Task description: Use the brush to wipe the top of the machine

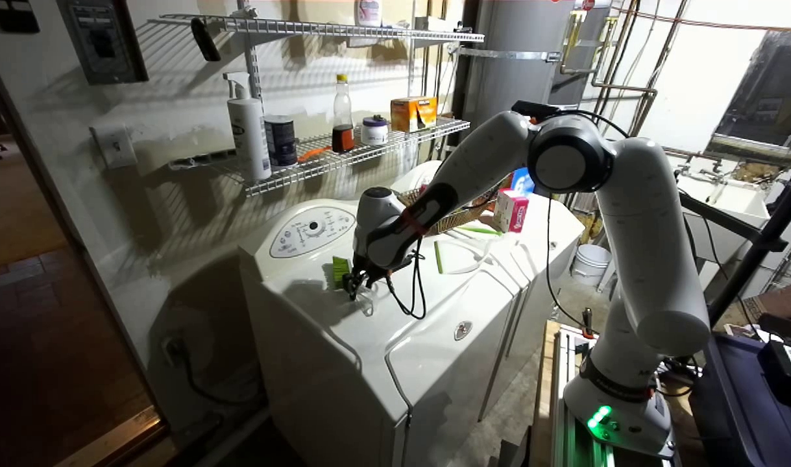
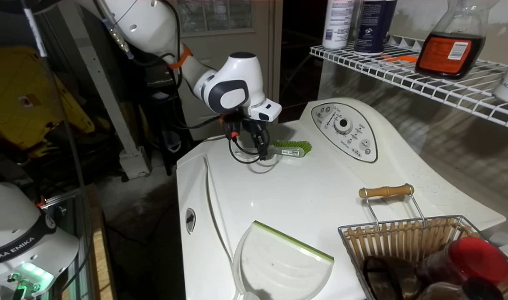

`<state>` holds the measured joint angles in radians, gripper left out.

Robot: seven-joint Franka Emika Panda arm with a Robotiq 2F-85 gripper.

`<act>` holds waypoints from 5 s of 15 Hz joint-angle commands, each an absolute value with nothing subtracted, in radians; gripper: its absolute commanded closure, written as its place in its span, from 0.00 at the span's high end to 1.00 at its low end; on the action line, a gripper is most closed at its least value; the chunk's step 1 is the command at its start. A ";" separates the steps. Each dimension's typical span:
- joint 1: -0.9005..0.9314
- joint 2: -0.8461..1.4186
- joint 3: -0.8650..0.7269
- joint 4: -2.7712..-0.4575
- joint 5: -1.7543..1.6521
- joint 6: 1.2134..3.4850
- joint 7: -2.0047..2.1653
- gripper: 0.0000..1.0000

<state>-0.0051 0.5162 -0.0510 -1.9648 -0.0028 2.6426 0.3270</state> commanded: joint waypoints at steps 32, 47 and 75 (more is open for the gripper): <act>0.408 0.407 0.030 -1.735 -0.539 1.540 0.824 0.03; 0.473 0.889 0.062 -1.340 -0.750 1.343 0.528 0.03; 0.225 0.758 0.011 -1.866 -1.012 1.247 0.539 0.03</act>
